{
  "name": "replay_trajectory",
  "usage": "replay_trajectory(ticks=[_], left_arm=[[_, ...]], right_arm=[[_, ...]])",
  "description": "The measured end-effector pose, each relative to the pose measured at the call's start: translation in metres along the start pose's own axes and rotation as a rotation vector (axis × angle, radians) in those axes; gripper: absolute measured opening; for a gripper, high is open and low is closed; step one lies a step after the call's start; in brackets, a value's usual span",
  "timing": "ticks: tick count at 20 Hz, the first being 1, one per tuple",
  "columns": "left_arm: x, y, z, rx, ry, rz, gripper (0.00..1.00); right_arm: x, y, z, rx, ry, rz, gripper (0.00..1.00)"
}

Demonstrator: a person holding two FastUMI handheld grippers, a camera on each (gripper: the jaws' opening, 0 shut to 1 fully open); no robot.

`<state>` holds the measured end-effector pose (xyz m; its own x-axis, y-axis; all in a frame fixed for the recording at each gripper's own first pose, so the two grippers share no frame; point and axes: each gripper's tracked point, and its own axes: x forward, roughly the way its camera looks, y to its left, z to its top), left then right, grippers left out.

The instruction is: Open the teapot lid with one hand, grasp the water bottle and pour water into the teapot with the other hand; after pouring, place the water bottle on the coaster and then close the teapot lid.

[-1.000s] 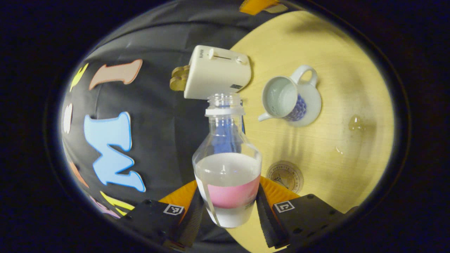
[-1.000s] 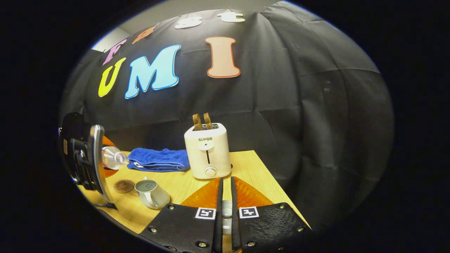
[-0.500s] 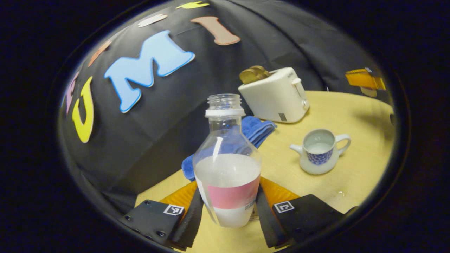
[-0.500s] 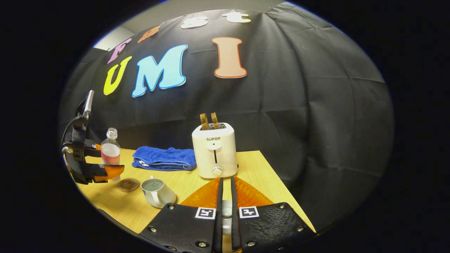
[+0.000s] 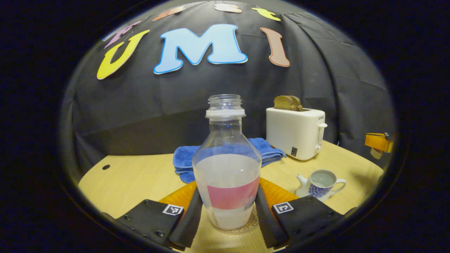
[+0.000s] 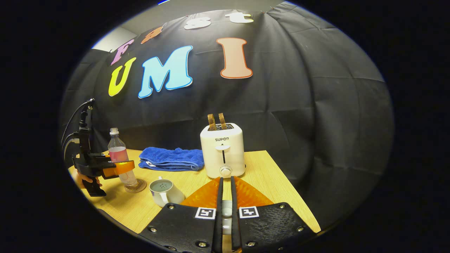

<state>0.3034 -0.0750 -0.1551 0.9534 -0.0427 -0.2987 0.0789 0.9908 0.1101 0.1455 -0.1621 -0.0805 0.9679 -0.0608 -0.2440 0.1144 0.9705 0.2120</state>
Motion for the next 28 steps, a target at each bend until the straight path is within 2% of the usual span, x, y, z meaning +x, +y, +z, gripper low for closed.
replay_trajectory(ticks=[5, 12, 14, 19, 22, 26, 28], left_arm=[[0.007, -0.001, -0.006, -0.065, -0.012, -0.006, 0.84], [0.007, -0.004, -0.008, -0.060, 0.005, -0.019, 0.88], [0.005, -0.005, -0.009, -0.049, 0.012, -0.020, 0.99], [-0.003, -0.005, -0.010, -0.057, 0.030, -0.018, 1.00], [-0.019, -0.008, -0.012, -0.058, 0.037, -0.042, 1.00], [-0.052, -0.008, -0.015, -0.017, 0.014, -0.052, 1.00], [-0.072, -0.011, -0.021, -0.033, 0.004, -0.059, 1.00]], right_arm=[[0.001, -0.001, -0.001, 0.015, 0.000, 0.002, 0.10], [0.004, 0.009, -0.005, -0.004, 0.007, 0.023, 0.10], [0.004, 0.014, -0.007, -0.009, 0.010, 0.036, 0.10], [0.005, 0.039, -0.001, 0.010, -0.003, 0.117, 0.10], [0.016, 0.058, 0.006, 0.033, -0.001, 0.154, 0.10], [0.036, 0.094, 0.013, 0.067, 0.024, 0.223, 0.10], [0.046, 0.111, 0.017, 0.084, 0.028, 0.244, 0.10]])
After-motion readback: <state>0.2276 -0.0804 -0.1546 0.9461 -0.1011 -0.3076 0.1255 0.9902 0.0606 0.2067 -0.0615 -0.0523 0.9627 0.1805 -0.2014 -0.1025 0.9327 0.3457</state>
